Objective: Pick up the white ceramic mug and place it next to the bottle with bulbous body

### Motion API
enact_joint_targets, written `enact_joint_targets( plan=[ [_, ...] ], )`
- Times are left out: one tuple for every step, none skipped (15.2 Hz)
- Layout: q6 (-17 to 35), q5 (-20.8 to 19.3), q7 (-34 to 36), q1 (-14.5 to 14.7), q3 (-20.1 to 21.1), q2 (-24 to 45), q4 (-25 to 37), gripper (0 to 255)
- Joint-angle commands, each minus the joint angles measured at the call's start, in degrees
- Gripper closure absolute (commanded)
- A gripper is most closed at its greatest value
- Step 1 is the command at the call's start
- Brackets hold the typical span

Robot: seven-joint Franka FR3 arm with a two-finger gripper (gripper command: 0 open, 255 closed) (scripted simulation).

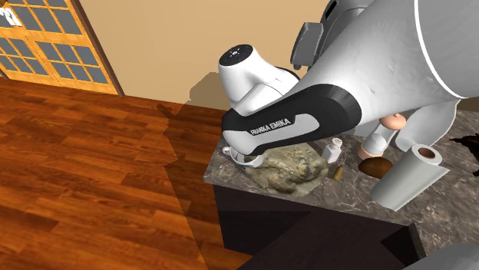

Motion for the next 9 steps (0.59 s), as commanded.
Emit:
enact_joint_targets(
  plan=[
    [0.00,0.00,0.00,0.00,0.00,0.00,0.00,255],
    [0.00,0.00,0.00,0.00,0.00,0.00,0.00,255],
    [0.00,0.00,0.00,0.00,0.00,0.00,0.00,255],
    [0.00,0.00,0.00,0.00,0.00,0.00,0.00,255],
    [0.00,0.00,-0.01,0.00,0.00,0.00,0.00,255],
    [0.00,0.00,-0.01,0.00,0.00,0.00,0.01,255],
    [0.02,-0.01,0.00,0.00,0.00,0.01,0.00,255],
    [-0.75,0.34,-0.39,0.07,0.00,-0.54,0.26,255],
    [-1.51,0.66,-0.76,0.14,0.00,-1.06,0.55,255]
  ],
)
